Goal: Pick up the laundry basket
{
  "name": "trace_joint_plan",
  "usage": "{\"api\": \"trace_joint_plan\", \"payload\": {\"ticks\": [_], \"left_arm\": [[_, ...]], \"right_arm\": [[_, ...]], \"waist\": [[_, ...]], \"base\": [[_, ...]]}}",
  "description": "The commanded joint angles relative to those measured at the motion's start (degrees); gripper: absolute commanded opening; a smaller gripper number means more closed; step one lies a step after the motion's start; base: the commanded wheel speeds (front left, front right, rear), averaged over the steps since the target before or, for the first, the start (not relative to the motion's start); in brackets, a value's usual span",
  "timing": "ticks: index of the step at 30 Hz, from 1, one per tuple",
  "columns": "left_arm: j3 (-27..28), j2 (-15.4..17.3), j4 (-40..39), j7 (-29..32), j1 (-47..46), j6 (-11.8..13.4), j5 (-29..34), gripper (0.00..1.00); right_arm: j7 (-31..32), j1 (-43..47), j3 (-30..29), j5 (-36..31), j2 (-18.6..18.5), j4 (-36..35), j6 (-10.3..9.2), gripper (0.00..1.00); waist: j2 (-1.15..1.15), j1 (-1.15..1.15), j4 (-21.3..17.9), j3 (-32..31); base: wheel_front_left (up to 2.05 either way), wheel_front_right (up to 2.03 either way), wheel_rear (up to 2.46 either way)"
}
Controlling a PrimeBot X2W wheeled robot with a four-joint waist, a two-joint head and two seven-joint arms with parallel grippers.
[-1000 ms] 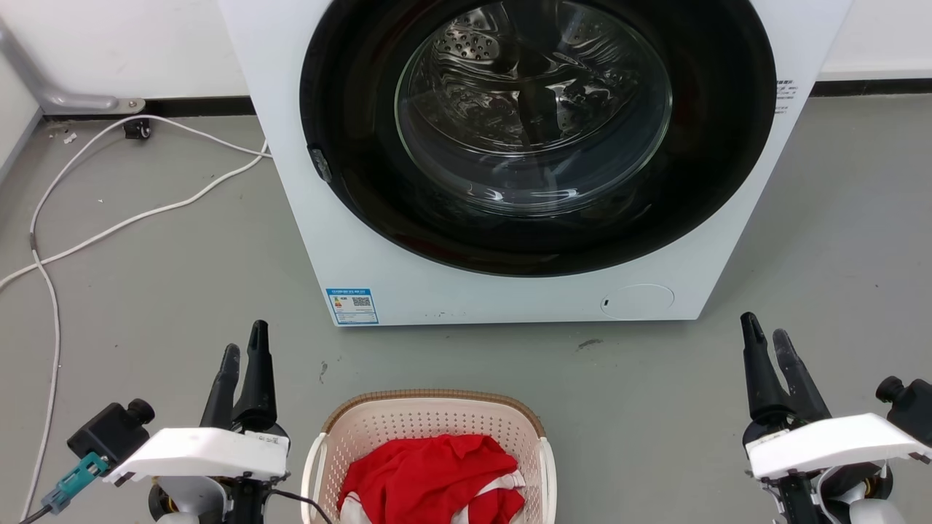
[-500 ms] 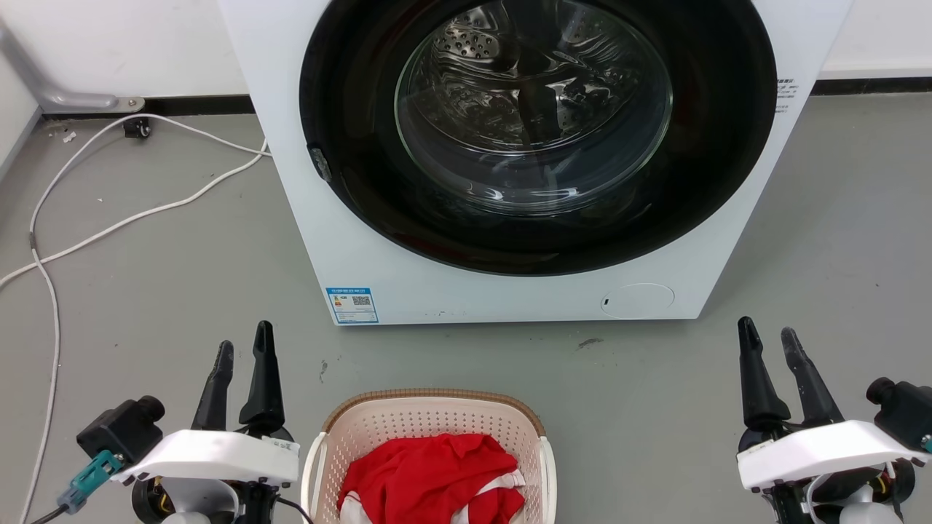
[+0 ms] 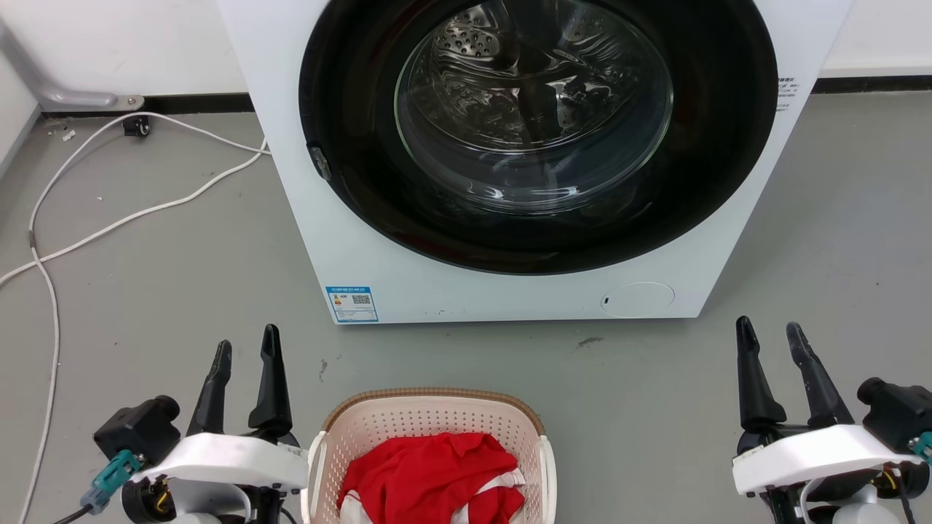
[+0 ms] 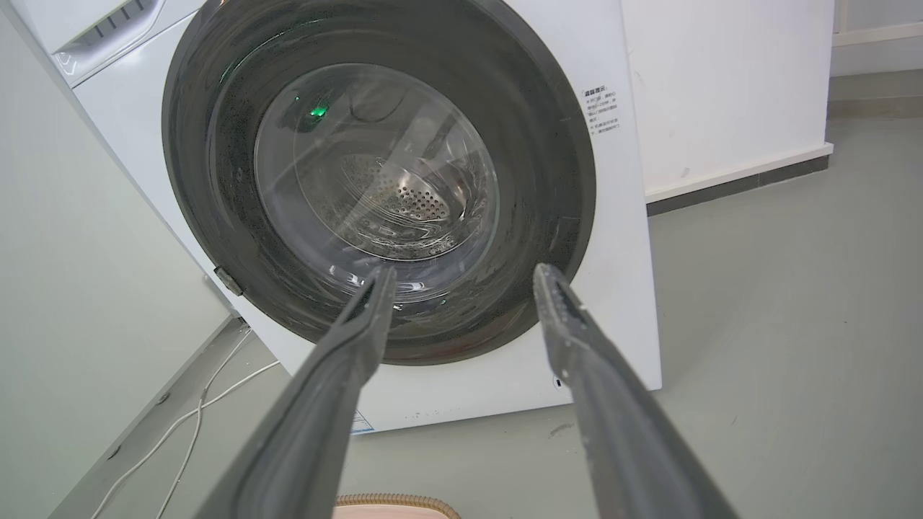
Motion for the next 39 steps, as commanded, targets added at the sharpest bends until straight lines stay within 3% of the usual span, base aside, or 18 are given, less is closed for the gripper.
{"api": "trace_joint_plan", "payload": {"ticks": [1, 39], "left_arm": [[0.0, 0.2, -0.4, -0.6, 0.3, 0.2, 1.7, 1.0], [0.1, 0.3, 0.1, -5.2, 2.0, 1.2, 20.2, 1.0]], "right_arm": [[-0.6, 0.2, 0.0, -1.6, -0.2, -0.6, 0.0, 1.0], [-5.2, 1.7, -0.1, -18.8, -0.2, -0.8, -0.01, 1.0]], "waist": [[0.0, 0.0, 0.0, 0.0], [0.0, 0.0, 0.1, 0.1]], "base": [[0.0, 0.0, 0.0], [0.0, 0.0, 0.0]]}}
